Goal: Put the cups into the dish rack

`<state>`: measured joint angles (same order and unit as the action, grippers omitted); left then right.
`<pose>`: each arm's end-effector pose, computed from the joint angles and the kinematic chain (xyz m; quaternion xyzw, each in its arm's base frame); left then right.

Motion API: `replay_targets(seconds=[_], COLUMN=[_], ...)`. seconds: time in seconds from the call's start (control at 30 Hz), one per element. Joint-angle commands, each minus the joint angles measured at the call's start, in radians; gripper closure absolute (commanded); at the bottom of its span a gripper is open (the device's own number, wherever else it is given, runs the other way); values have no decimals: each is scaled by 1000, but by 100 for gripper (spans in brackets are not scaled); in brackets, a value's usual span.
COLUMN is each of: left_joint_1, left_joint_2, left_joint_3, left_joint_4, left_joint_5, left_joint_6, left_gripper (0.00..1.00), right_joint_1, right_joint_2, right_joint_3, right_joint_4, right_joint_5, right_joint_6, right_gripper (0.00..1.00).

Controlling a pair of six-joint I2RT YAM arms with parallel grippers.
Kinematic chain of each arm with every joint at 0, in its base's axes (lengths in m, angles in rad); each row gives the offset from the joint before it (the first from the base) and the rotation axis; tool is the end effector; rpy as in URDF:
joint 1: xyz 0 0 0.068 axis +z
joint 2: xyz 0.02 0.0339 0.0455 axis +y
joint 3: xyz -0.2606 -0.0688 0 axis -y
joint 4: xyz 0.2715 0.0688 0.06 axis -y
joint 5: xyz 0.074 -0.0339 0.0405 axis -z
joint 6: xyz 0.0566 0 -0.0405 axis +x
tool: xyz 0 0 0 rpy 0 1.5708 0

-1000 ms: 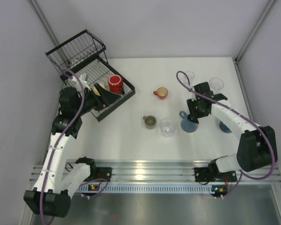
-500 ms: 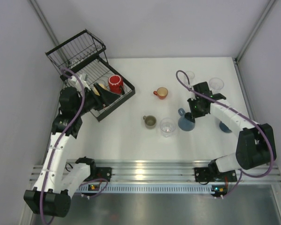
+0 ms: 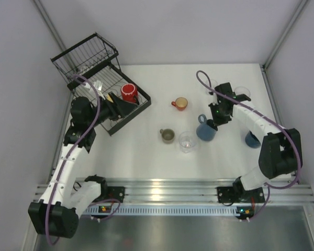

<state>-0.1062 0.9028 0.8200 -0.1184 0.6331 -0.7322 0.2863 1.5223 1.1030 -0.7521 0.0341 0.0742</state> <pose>0.2464 -0.0599 0.3315 -0.0393 0.7609 -0.4649 0.4509 0.3176 0.0915 0.1978 -0.1004 0.9748 0.0191 0.1981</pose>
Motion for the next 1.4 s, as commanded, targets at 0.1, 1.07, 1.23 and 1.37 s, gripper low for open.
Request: replay_targets(seconds=[0.1, 1.07, 1.23, 1.37], left_joint_1=[-52, -219, -224, -227], left_joint_2=[73, 432, 449, 446], left_joint_3=[21, 363, 363, 346], left_joint_4=[240, 344, 344, 345], left_joint_5=[68, 234, 228, 205], left_joint_6=[0, 40, 42, 53], left_gripper=[31, 31, 30, 30], right_joint_1=[-35, -165, -159, -148], right_joint_2=[-16, -209, -234, -270], right_joint_3=[240, 114, 78, 121], right_joint_4=[-39, 437, 426, 294], right_joint_5=[-112, -957, -808, -568], right_joint_6=[13, 328, 323, 265], right_gripper=[100, 100, 100, 100])
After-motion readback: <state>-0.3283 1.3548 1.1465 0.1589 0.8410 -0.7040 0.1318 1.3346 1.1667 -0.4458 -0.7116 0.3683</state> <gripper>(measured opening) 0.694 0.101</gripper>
